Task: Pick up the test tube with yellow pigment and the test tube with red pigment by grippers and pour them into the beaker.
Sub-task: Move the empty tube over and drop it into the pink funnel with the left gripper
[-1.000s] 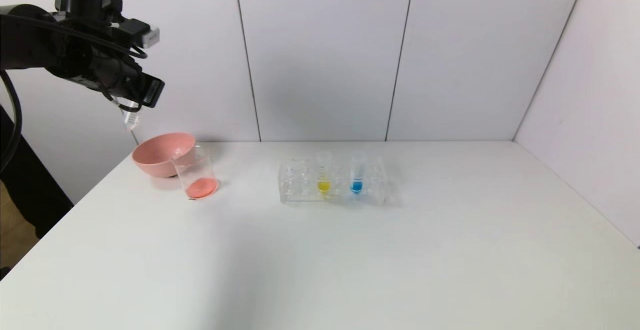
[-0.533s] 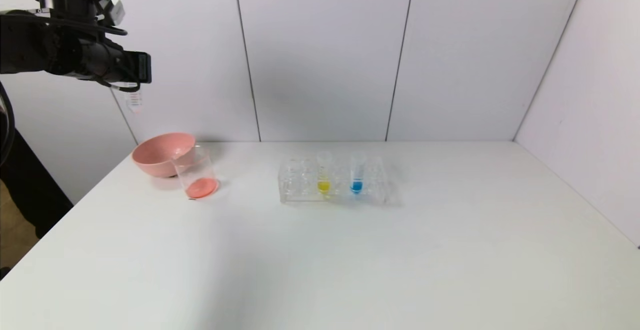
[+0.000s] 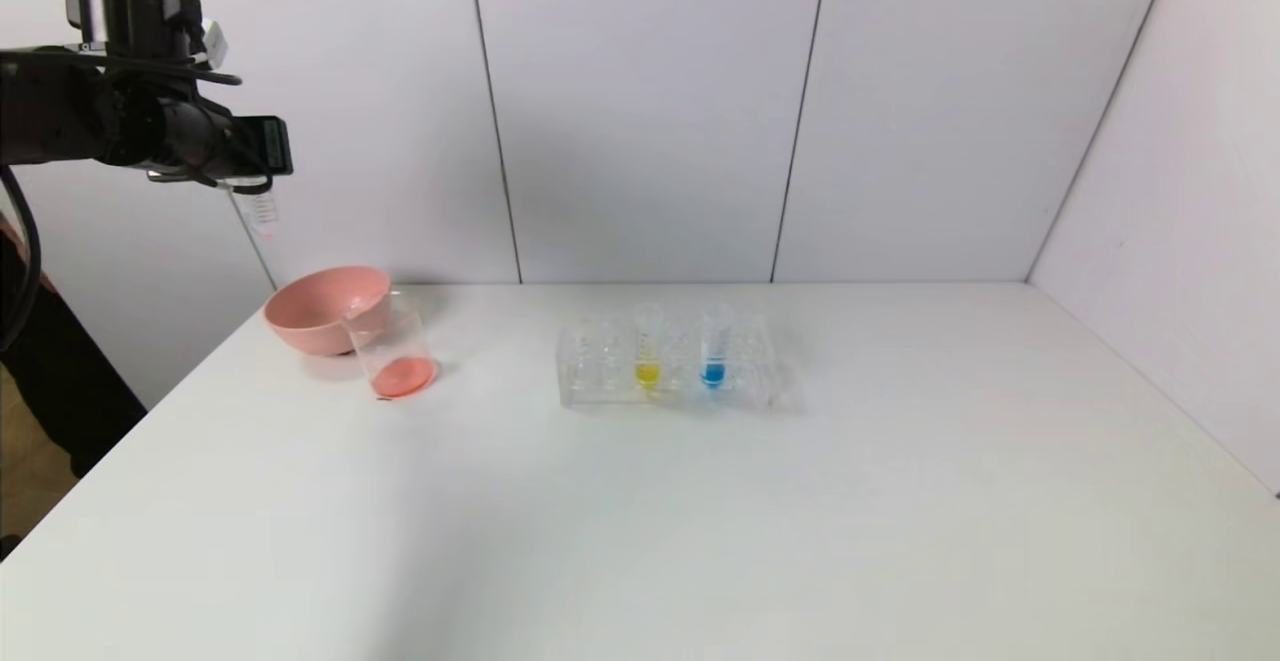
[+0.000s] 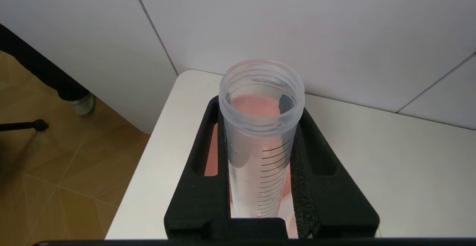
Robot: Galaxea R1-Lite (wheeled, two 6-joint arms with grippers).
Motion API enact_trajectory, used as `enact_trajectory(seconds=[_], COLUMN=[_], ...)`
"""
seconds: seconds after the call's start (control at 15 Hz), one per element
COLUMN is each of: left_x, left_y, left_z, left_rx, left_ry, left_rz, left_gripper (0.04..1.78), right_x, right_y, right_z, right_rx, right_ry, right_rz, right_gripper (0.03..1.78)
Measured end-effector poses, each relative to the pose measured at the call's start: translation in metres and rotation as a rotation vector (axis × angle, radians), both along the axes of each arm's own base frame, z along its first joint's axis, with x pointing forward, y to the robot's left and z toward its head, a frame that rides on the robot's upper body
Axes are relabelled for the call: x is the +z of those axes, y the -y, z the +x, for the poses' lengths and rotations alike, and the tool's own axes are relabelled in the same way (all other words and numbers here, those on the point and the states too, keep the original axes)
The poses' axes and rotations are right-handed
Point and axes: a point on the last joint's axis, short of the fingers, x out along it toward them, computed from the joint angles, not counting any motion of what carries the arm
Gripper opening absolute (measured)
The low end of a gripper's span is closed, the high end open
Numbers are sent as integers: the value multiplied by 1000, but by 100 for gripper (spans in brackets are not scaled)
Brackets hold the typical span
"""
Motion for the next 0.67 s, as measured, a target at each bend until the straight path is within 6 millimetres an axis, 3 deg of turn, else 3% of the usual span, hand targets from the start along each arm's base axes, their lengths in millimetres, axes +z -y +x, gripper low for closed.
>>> enact_trajectory(seconds=[0.2, 0.67], left_x=[-15, -70], left_y=[-3, -18], left_z=[20, 66], left_rx=[-7, -55], left_ry=[45, 85], left_rz=[-50, -61], left_gripper=[47, 47], right_x=[0, 0], right_y=[0, 0], right_z=[0, 0], right_rx=[0, 0], right_ry=[0, 0], right_rz=[0, 0], right_gripper=[170, 170])
